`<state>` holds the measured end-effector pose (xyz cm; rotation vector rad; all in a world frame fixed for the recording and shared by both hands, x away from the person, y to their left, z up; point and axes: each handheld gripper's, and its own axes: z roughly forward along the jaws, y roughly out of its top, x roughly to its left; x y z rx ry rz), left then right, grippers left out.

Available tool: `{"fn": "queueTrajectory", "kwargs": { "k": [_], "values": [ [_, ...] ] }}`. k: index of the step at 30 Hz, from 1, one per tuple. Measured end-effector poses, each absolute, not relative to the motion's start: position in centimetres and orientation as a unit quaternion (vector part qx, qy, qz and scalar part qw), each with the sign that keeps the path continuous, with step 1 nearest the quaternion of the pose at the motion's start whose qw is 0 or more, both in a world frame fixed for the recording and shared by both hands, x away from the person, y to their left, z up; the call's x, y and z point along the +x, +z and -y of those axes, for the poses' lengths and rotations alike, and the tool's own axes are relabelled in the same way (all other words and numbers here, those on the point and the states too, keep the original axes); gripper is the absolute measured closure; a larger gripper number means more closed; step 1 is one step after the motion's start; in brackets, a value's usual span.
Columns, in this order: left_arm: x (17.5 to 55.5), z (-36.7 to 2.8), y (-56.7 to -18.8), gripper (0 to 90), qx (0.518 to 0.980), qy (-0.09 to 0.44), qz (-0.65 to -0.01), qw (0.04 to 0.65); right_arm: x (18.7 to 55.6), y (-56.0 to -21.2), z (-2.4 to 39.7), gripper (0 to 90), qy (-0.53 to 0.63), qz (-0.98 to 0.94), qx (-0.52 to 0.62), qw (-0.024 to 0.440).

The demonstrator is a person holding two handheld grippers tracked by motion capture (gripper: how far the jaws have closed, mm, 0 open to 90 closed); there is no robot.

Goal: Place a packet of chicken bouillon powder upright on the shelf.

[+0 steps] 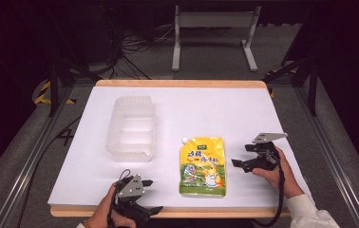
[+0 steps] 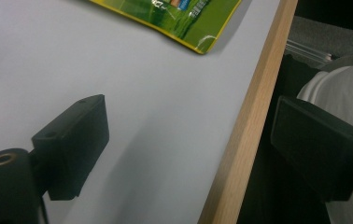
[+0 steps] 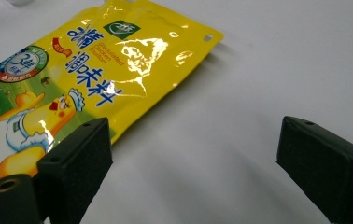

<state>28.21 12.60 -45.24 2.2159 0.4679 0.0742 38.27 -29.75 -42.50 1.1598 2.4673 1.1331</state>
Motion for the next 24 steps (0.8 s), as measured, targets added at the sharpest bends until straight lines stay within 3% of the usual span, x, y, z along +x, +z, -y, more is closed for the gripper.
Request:
{"fn": "queueTrajectory", "kwargs": {
  "k": [8, 18, 24],
  "values": [
    [29.0, -9.0, -45.6, 17.7, 0.901, 0.026, -0.163, 0.401, 41.7, -43.4, 26.2, 12.5, 0.386, -0.836, 0.390, 0.021],
    [30.2, -7.1, -45.4, 21.5, 0.898, 0.020, -0.153, 0.412, 43.0, -43.9, 24.6, 12.7, 0.413, -0.815, 0.405, -0.035],
    [30.9, -7.0, -45.6, 23.8, 0.901, 0.021, -0.170, 0.398, 42.8, -44.0, 24.0, 35.3, 0.419, -0.815, 0.398, -0.052]
  ]
}}
